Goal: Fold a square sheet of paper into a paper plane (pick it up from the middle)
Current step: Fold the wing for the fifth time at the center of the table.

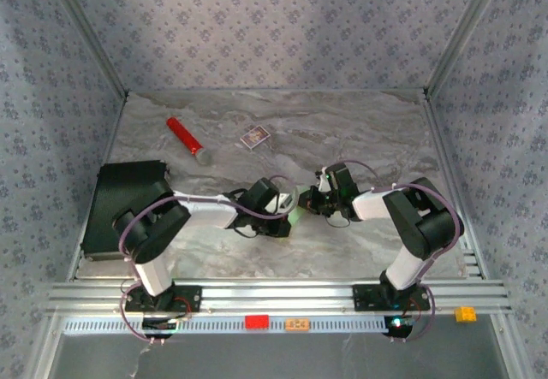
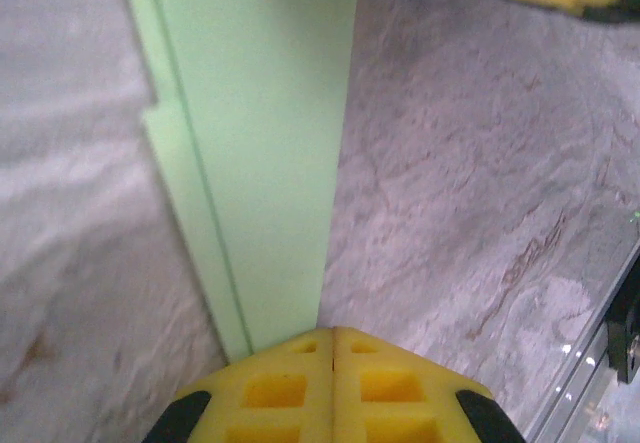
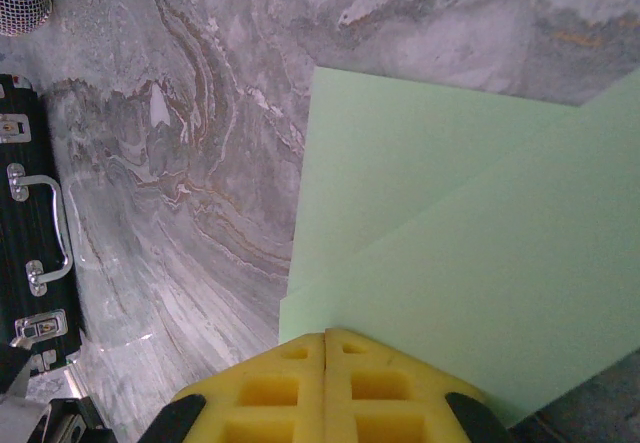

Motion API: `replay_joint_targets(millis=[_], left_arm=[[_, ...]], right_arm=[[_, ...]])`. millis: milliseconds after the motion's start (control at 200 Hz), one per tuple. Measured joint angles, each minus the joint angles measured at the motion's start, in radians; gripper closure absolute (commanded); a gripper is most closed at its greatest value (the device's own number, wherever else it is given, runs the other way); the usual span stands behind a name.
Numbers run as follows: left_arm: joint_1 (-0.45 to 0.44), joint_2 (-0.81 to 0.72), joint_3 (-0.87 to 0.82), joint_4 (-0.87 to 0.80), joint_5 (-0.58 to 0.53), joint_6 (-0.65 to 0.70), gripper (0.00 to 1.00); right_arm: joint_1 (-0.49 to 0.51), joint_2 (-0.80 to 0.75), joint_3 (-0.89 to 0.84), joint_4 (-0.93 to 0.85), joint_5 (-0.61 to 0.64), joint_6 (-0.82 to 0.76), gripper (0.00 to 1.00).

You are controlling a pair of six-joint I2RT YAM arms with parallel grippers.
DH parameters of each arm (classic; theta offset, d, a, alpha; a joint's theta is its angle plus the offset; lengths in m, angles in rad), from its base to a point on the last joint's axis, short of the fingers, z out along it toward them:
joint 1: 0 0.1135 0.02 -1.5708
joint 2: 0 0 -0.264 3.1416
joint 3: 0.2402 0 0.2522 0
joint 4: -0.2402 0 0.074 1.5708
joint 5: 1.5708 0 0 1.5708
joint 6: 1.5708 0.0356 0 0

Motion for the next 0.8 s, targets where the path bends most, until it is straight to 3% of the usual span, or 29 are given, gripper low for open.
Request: replay_joint_targets(millis=[575,800], left_arm=[[-0.029,-0.196,-0.099,-0.110,-0.065,0.014,1.00],[0.012,-0.131,0.007,-0.064,-0.067,0.007,0.99]], right_arm=[[-0.001,0.000,0.000,0.000,-0.004,0.000,0.95],[-0.001,0.000,0.000,0.001,-0.004,0.000,0.94]])
